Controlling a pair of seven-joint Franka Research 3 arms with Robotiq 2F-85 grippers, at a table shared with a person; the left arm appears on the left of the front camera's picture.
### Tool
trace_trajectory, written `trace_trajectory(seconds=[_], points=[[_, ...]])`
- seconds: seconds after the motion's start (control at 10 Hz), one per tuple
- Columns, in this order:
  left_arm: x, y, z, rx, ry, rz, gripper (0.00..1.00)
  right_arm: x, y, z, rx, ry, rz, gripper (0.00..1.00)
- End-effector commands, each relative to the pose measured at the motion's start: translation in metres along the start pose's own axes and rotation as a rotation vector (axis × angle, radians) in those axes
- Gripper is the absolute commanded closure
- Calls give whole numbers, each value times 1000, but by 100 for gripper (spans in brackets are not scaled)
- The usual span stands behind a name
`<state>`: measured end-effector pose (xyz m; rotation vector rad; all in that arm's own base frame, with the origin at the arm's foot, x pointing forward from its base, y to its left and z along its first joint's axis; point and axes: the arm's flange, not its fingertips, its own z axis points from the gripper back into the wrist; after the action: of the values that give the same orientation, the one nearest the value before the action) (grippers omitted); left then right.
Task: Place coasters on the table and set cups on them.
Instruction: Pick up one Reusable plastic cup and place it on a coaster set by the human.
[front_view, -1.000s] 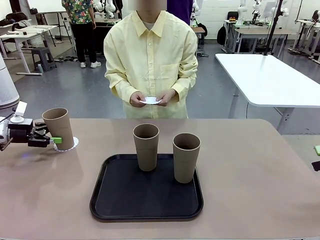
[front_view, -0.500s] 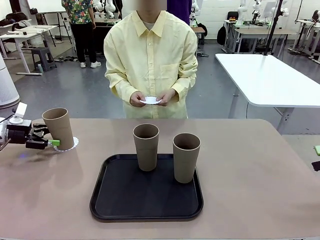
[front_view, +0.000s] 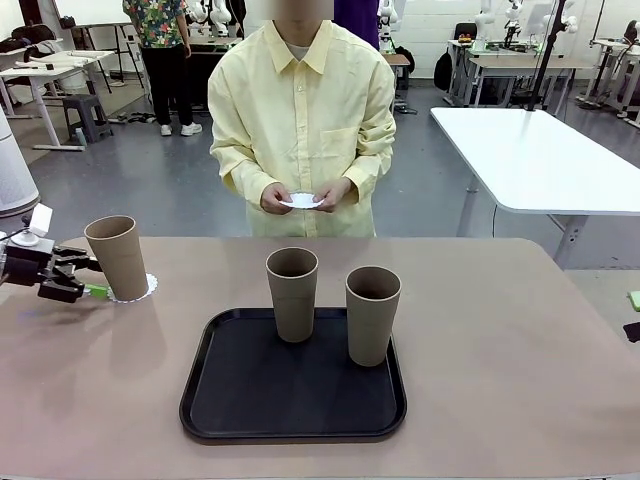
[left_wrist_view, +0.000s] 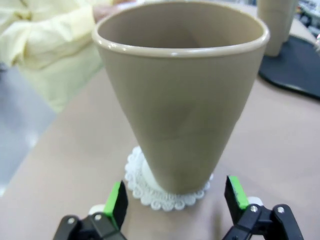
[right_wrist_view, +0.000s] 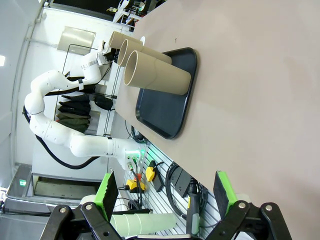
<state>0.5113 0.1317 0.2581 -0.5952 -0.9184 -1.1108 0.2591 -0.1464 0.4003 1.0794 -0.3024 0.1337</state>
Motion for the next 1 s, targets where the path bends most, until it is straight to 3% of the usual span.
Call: trace_trajectory(seconds=[0.0, 0.2, 0.4, 0.5, 0.7, 0.9], points=[[21, -24, 29, 33, 145, 20, 0, 0, -1, 1, 8, -1, 5, 0], [52, -61, 69, 48, 278, 86, 0, 0, -1, 1, 8, -1, 5, 0], [103, -111, 85, 36, 236, 8, 0, 0, -1, 1, 8, -1, 5, 0], [124, -129, 90, 51, 366, -27, 0, 0, -1, 1, 8, -1, 5, 0], [168, -178, 96, 3, 515, -181, 0, 0, -1, 1, 8, -1, 5, 0], [207, -214, 99, -14, 571, -190, 0, 0, -1, 1, 8, -1, 5, 0]])
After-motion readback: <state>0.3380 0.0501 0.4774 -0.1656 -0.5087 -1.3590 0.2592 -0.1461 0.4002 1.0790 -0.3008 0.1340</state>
